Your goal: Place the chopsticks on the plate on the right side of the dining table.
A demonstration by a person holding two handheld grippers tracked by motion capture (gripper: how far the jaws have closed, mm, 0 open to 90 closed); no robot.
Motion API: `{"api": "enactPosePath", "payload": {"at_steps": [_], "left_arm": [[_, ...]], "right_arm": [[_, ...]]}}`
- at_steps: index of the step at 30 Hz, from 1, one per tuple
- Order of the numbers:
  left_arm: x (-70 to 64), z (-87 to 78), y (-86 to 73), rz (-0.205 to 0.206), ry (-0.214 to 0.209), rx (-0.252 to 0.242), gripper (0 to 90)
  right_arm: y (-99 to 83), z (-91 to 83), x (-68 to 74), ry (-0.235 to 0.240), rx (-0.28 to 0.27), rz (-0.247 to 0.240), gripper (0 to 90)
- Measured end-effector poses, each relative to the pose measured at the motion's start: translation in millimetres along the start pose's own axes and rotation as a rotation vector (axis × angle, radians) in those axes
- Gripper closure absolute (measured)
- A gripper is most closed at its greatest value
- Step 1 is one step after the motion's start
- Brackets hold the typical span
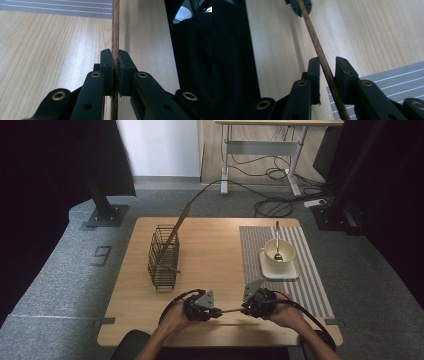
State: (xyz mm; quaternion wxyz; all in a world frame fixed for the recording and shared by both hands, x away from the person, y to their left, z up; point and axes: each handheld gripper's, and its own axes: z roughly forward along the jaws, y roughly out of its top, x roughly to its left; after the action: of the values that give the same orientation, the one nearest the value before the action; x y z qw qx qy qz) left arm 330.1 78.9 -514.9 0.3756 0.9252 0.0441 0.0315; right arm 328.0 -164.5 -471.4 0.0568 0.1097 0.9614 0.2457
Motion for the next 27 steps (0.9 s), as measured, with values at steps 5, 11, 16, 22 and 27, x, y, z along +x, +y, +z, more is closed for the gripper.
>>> {"api": "enactPosePath", "payload": {"at_steps": [5,11,16,22,27], "left_arm": [[1.2,-2.1,-1.0,-0.022,0.033,-0.027,77.8],[5.0,-7.2,-2.6,-0.080,0.089,-0.087,59.0],[8.0,-9.3,-4.5,-0.142,0.131,-0.135,38.0],[12.5,-10.4,-6.7,-0.223,0.146,-0.188,16.6],[13.0,-10.6,-7.5,-0.242,0.160,-0.200,6.8]], "right_arm": [[-0.7,-0.3,1.5,0.044,0.001,-0.013,80.7],[-0.8,-3.3,1.9,0.069,-0.026,-0.007,82.9],[-1.8,-8.0,-0.9,0.051,-0.039,0.013,82.9],[-4.2,-13.6,-3.7,0.028,-0.050,0.034,82.9],[-5.7,-17.3,-5.7,0.018,-0.048,0.044,82.8]]}}
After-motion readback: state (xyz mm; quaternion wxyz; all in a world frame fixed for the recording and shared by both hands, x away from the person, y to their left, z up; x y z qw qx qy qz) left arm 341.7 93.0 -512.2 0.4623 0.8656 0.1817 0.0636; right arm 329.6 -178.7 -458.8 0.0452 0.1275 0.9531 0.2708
